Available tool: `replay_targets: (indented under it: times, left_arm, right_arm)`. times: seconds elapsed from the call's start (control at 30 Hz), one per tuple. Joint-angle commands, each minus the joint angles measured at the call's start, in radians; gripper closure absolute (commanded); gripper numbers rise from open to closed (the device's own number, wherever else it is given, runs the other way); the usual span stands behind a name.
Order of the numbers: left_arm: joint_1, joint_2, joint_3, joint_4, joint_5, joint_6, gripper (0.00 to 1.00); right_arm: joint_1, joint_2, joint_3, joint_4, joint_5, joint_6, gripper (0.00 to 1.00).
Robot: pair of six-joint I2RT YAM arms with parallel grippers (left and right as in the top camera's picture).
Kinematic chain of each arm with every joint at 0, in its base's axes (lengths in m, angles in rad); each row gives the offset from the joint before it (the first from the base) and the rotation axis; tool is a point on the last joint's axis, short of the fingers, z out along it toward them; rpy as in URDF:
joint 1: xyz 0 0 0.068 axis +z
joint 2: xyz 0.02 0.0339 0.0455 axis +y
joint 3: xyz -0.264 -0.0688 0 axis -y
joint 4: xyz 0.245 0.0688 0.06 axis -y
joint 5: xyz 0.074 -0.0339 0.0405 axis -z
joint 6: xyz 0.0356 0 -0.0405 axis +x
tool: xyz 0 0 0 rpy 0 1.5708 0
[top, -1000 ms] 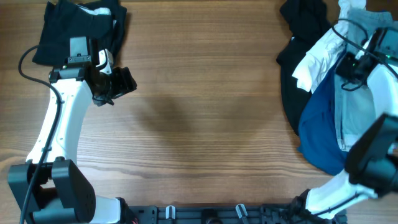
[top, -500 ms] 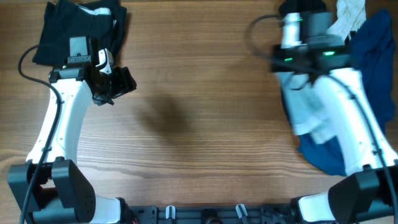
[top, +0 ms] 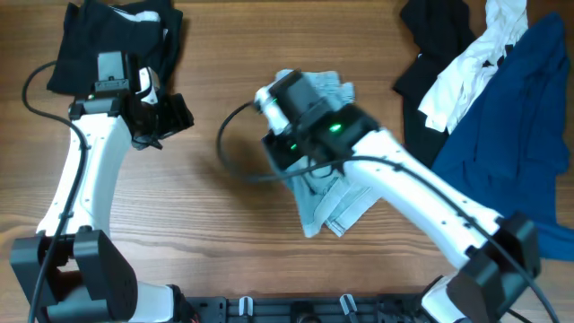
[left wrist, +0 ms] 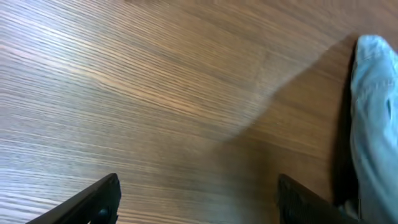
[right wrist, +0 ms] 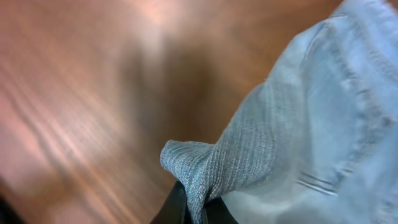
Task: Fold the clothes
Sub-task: 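Pull the denim shorts with the right gripper to the table center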
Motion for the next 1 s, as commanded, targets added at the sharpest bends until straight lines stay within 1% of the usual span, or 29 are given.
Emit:
replay_targets:
  times: [0.0,0.03,0.07,0.13,0.27,0.33,0.37,0.47,0.53,0.67,0.7,0.83,0.97]
  left_arm:
    - [0.072,0.003,0.013,0.012,-0.018,-0.036,0.18]
    - [0.09,0.003,0.013,0.012,-0.017,-0.045,0.18]
    - [0.106,0.003,0.013,0.012,-0.016,-0.047,0.17]
    - [0.135,0.003,0.013,0.011,-0.016,-0.047,0.15]
    - [0.161,0.003,0.013,0.011,-0.016,-0.047,0.1]
    - [0.162,0.003,0.013,0.011,-0.016,-0.047,0.09]
    - [0.162,0.003,0.013,0.011,-0.016,-0.047,0.09]
    - [0.161,0.003,0.013,0.011,-0.016,-0.047,0.08]
    - [0.161,0.003,0.013,0.011,-0.016,-0.047,0.08]
    - [0.16,0.004,0.013,0.009,-0.016,-0.048,0.08]
    - [0.16,0.004,0.013,0.006,-0.016,-0.047,0.08]
    - [0.16,0.004,0.013,0.0,-0.016,-0.047,0.08]
    - [0.16,0.004,0.013,0.0,-0.016,-0.047,0.08]
  right_arm:
    - [0.007,-0.009,0.031,0.027,-0.025,-0.01,0.82]
    - [-0.005,-0.016,0.036,0.034,-0.02,-0.002,0.7]
    - [-0.024,-0.024,0.041,0.042,-0.01,0.013,0.63]
    - [-0.077,-0.037,0.045,0.064,0.005,0.017,0.57]
    - [-0.206,-0.029,0.044,0.109,0.008,0.005,0.57]
    - [-0.27,-0.007,0.044,0.134,0.009,-0.028,0.5]
    - [-0.305,0.012,0.044,0.151,0.008,-0.04,0.49]
    - [-0.375,0.083,0.044,0.199,0.007,-0.067,0.48]
    - [-0.4,0.138,0.044,0.22,0.006,-0.073,0.47]
    - [-0.422,0.244,0.044,0.242,0.004,-0.085,0.41]
    - [-0.429,0.297,0.044,0.241,0.004,-0.071,0.4]
    - [-0.431,0.359,0.044,0.234,0.0,-0.036,0.4]
    - [-0.431,0.391,0.032,0.227,-0.086,-0.032,0.39]
